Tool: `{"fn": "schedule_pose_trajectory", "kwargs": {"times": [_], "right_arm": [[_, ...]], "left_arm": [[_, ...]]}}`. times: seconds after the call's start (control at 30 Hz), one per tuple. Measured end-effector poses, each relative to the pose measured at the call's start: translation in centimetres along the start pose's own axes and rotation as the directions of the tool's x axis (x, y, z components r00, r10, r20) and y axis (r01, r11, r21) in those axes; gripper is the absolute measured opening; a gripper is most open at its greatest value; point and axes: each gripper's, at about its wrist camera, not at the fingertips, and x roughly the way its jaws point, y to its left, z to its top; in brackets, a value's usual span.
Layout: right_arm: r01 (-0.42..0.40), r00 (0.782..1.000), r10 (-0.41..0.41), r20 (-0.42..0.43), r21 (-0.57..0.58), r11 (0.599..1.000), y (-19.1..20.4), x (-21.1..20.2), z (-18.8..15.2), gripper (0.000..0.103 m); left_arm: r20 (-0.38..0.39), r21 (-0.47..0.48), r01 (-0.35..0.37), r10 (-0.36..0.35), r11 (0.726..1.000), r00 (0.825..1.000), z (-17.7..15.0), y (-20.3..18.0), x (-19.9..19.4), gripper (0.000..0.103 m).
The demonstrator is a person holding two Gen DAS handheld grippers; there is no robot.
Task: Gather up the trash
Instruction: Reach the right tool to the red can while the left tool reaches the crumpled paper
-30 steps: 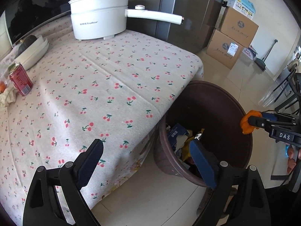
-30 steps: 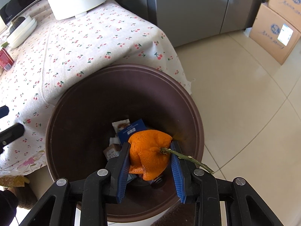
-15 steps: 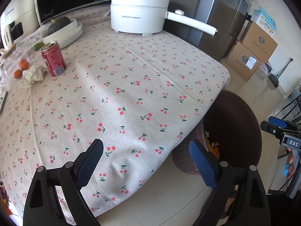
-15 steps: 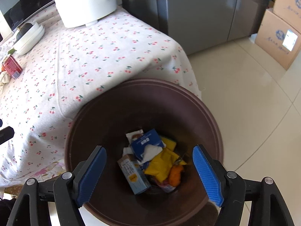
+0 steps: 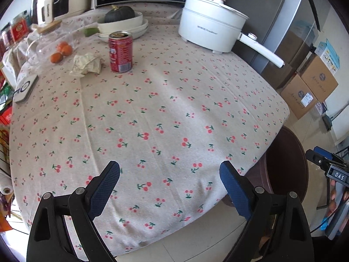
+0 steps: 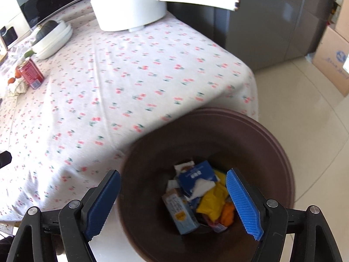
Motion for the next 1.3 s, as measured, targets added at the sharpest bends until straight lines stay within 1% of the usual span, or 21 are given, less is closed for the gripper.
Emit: {"fn": "schedule_pose_trajectory", "kwargs": {"times": [0.17, 0.27, 0.3, 0.37, 0.4, 0.47, 0.57, 0.67, 0.83, 0.97, 1.07, 1.3], "right_arm": [[-0.02, 1.0, 0.02, 0.001, -0.032, 0.999, 3.1, 0.7, 1.0, 0.084], [-0.032, 0.999, 0.032, 0.001, -0.051, 0.998, 5.0, 1.2, 1.6, 0.084], [-0.035, 0.999, 0.036, 0.001, -0.057, 0.998, 5.7, 1.3, 1.8, 0.084], [-0.043, 0.999, 0.043, 0.002, -0.068, 0.997, 7.0, 1.7, 2.2, 0.086], [-0.047, 0.999, 0.047, 0.001, -0.074, 0.996, 7.7, 1.8, 2.4, 0.086], [-0.053, 0.999, 0.053, 0.002, -0.087, 0.995, 9.3, 2.2, 2.7, 0.091], [-0.055, 0.998, 0.056, 0.008, -0.106, 0.993, 11.6, 2.8, 3.2, 0.098], [-0.049, 0.999, 0.052, 0.014, -0.124, 0.991, 13.9, 3.5, 3.7, 0.102], [-0.058, 0.998, 0.059, 0.004, -0.145, 0.988, 17.6, 5.1, 4.5, 0.102], [-0.08, 0.997, 0.08, -0.005, -0.154, 0.985, 20.5, 6.7, 6.2, 0.102], [-0.092, 0.996, 0.094, 0.007, -0.174, 0.98, 23.0, 7.6, 7.7, 0.102], [-0.104, 0.992, 0.116, 0.046, -0.208, 0.973, 28.1, 10.8, 12.1, 0.102]], "left_arm": [[0.01, -0.056, -0.028, 0.028, 0.998, 1.0, 0.0, 3.6, -0.8, 0.094], [0.012, -0.087, -0.057, 0.059, 0.995, 0.998, -0.2, 5.7, -1.2, 0.095], [0.013, -0.095, -0.069, 0.071, 0.993, 0.997, -0.3, 6.4, -1.3, 0.095], [0.013, -0.111, -0.094, 0.096, 0.989, 0.995, -0.4, 7.7, -1.6, 0.103], [0.015, -0.119, -0.105, 0.107, 0.987, 0.994, -0.5, 8.4, -1.7, 0.103], [0.017, -0.136, -0.12, 0.124, 0.983, 0.992, -0.7, 9.5, -2.0, 0.103], [0.015, -0.168, -0.128, 0.132, 0.977, 0.991, -0.7, 11.2, -2.3, 0.103], [0.01, -0.193, -0.129, 0.134, 0.973, 0.991, -0.8, 12.4, -2.4, 0.103], [-0.008, -0.227, -0.143, 0.145, 0.963, 0.989, -0.9, 14.5, -2.2, 0.103], [-0.016, -0.238, -0.162, 0.163, 0.958, 0.987, -0.5, 15.7, -1.9, 0.103], [-0.015, -0.242, -0.182, 0.184, 0.953, 0.983, 0.0, 16.5, -2.0, 0.103], [-0.006, -0.231, -0.267, 0.273, 0.936, 0.962, 1.0, 18.7, -1.5, 0.103]]}}
